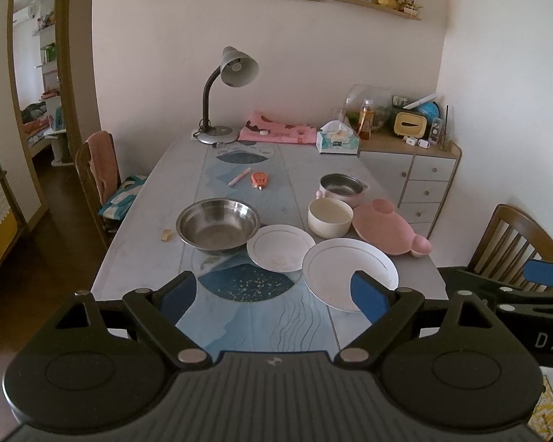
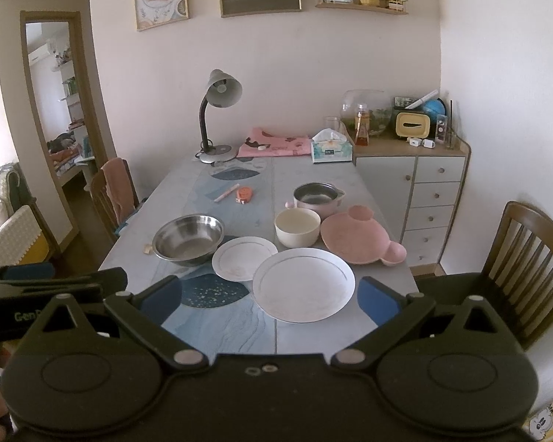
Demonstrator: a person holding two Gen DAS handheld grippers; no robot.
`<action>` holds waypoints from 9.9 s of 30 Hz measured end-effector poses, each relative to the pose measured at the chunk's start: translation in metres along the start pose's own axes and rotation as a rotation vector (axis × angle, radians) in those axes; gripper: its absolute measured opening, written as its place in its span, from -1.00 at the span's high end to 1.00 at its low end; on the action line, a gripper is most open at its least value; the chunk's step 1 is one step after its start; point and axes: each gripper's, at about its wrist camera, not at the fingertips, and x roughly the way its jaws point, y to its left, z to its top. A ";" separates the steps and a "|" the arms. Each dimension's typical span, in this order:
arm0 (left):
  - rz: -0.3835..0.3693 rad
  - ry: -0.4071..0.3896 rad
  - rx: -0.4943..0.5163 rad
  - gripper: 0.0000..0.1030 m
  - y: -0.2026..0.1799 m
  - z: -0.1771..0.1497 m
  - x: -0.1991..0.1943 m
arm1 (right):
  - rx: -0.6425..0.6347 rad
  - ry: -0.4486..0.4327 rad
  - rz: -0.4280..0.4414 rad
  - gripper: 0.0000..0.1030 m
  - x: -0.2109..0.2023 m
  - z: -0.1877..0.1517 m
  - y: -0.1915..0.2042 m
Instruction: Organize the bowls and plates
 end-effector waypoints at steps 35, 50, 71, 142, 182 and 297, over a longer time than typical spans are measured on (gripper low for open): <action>-0.044 0.241 -0.032 -0.77 -0.024 -0.011 0.239 | -0.052 0.194 -0.009 -0.85 0.214 -0.001 -0.106; -0.025 0.385 -0.037 -0.59 -0.033 -0.014 0.353 | 0.050 0.422 0.003 -0.40 0.339 -0.009 -0.166; -0.129 0.529 -0.169 0.60 -0.030 -0.022 0.402 | 0.168 0.549 0.105 0.75 0.380 -0.017 -0.185; -0.244 0.582 -0.093 0.73 -0.031 -0.052 0.360 | 0.195 0.592 0.212 0.82 0.310 -0.068 -0.193; -0.301 0.592 0.028 0.81 -0.065 -0.105 0.263 | 0.163 0.623 0.098 0.57 0.244 -0.098 -0.215; -0.025 0.414 -0.300 0.77 0.061 -0.013 0.422 | 0.107 0.570 0.293 0.84 0.480 0.027 -0.075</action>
